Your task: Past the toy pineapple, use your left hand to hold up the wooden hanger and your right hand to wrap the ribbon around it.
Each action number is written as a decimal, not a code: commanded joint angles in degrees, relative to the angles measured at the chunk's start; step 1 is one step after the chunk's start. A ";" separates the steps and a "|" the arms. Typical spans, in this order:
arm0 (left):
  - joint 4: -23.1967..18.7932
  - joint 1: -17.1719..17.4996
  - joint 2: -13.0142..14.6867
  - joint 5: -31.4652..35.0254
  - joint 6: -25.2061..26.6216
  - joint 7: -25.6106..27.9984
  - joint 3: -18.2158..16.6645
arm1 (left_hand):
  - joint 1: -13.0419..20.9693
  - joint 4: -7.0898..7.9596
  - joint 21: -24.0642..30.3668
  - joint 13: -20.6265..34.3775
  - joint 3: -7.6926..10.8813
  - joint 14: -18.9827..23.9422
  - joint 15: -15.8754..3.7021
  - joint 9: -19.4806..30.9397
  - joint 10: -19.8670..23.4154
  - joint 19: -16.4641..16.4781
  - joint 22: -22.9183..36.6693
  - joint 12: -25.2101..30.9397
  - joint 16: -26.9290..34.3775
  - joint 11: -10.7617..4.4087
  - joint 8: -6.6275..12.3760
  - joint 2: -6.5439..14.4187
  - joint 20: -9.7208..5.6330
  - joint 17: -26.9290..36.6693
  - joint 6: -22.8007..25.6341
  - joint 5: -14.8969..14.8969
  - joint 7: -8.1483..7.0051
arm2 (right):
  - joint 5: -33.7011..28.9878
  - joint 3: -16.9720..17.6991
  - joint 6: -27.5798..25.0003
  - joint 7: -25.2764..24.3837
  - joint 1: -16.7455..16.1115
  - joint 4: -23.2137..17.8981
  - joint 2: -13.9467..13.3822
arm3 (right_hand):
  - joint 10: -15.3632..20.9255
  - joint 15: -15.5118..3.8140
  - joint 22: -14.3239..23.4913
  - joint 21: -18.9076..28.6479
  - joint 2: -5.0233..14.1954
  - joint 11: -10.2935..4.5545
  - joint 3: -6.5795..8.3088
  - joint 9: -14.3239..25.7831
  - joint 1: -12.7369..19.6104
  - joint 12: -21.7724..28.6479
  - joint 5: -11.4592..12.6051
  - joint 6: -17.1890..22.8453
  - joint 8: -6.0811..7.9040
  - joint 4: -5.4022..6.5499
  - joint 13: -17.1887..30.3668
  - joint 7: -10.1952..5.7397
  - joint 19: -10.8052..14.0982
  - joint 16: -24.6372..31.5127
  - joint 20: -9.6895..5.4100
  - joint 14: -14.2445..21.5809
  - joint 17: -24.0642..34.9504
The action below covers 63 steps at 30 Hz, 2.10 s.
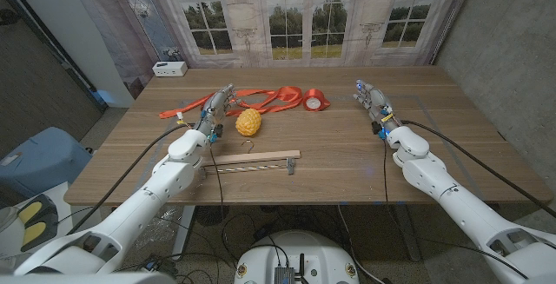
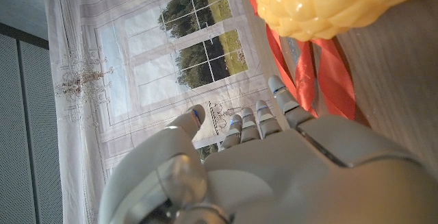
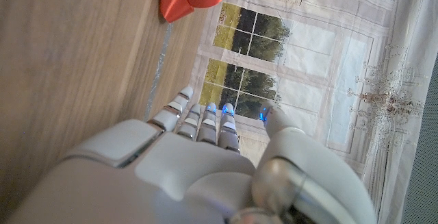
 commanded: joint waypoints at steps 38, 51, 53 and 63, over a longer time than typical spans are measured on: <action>-40.25 12.94 15.43 27.89 38.19 28.02 2.17 | 1.04 -9.18 -3.46 0.85 -1.38 10.65 0.90 0.58 10.36 0.49 0.85 3.19 2.14 -1.04 1.61 -6.34 7.25 -0.18 11.15 -2.06 -5.22 | 1.62 -1.25 1.19 6.96 3.76 7.62 2.04 | 2.73 4.41 0.42 0.64 -1.75 2.13 -0.08 0.29 1.85 0.95 0.71 2.22 1.02 -2.68 0.38 -0.22 1.02 1.74 8.01 4.98 -0.03; -48.42 14.70 17.57 31.27 49.74 28.97 3.00 | 1.78 -10.54 -3.76 0.92 -1.30 10.83 0.39 0.62 10.56 0.51 0.88 3.08 1.89 -1.45 1.64 -6.77 7.22 -0.25 11.87 -1.96 -5.45 | 2.01 -1.36 1.92 8.92 4.12 8.99 2.30 | 2.87 4.45 0.44 0.64 -1.77 2.15 -0.17 0.31 1.89 0.94 0.76 2.38 1.01 -2.91 0.41 -0.13 1.01 1.74 8.05 5.02 0.05; -49.18 15.12 17.55 31.27 50.60 29.18 2.83 | 1.95 -10.79 -3.80 0.93 -1.28 10.85 0.33 0.63 10.63 0.52 0.88 3.08 1.86 -1.58 1.62 -6.80 7.19 -0.26 11.91 -1.94 -5.47 | 2.07 -1.31 1.91 8.98 3.99 8.88 2.22 | 2.89 4.46 0.45 0.65 -1.77 2.17 -0.18 0.31 1.90 0.94 0.77 2.40 1.01 -2.95 0.42 -0.13 1.02 1.75 8.05 5.04 0.06; -53.97 15.10 18.11 32.56 59.41 29.47 3.99 | 3.79 -12.83 -4.12 0.99 -0.81 11.17 -0.15 0.68 11.56 0.75 0.91 3.19 1.76 -1.86 1.90 -6.26 7.39 -0.23 13.55 -1.71 -5.24 | 2.16 -1.12 2.29 9.59 3.90 8.89 1.89 | 2.93 4.57 0.46 0.65 -1.75 2.18 -0.24 0.32 1.92 0.92 0.81 2.45 0.97 -3.12 0.45 -0.15 1.02 1.76 8.06 5.08 0.13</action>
